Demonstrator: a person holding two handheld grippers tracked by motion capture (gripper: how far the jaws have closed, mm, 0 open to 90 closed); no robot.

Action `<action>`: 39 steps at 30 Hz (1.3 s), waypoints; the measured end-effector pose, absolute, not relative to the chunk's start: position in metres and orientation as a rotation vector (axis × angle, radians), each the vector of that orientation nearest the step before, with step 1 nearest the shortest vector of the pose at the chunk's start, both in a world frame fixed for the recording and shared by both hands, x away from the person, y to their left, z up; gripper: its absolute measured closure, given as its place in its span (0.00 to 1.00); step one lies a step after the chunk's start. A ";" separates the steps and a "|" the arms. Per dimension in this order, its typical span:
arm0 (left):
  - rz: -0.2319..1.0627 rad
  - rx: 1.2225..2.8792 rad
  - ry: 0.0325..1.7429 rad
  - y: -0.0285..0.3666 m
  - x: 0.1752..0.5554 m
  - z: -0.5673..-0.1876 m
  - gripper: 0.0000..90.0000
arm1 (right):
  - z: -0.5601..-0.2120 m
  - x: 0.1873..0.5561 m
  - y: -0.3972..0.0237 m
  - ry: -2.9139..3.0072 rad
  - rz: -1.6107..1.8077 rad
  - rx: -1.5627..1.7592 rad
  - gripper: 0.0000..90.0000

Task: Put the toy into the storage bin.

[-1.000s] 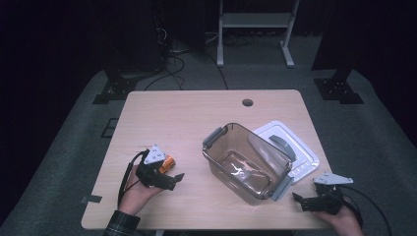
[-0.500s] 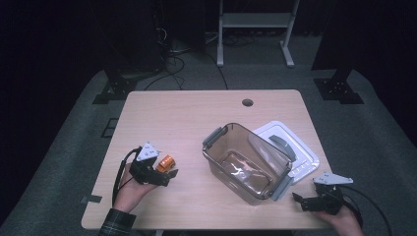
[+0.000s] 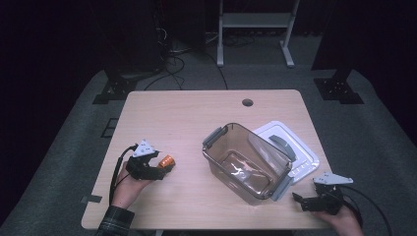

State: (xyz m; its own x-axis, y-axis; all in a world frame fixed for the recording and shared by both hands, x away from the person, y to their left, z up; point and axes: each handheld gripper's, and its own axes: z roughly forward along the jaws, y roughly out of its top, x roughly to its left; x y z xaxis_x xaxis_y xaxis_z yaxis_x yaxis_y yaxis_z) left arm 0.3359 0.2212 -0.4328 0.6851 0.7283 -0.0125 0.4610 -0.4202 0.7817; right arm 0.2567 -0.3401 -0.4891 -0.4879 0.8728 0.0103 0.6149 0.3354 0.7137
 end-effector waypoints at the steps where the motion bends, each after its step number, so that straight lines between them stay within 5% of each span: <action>1: 0.420 2.097 0.911 0.222 0.337 -0.433 0.25 | -0.489 0.257 -0.340 2.231 0.944 1.313 0.01; 13: 0.432 2.101 0.930 0.225 0.345 -0.440 0.45 | -0.489 0.257 -0.340 2.231 0.944 1.315 0.01; 39: 0.414 2.153 0.972 0.220 0.352 -0.460 0.53 | -0.489 0.257 -0.340 2.231 0.944 1.315 0.01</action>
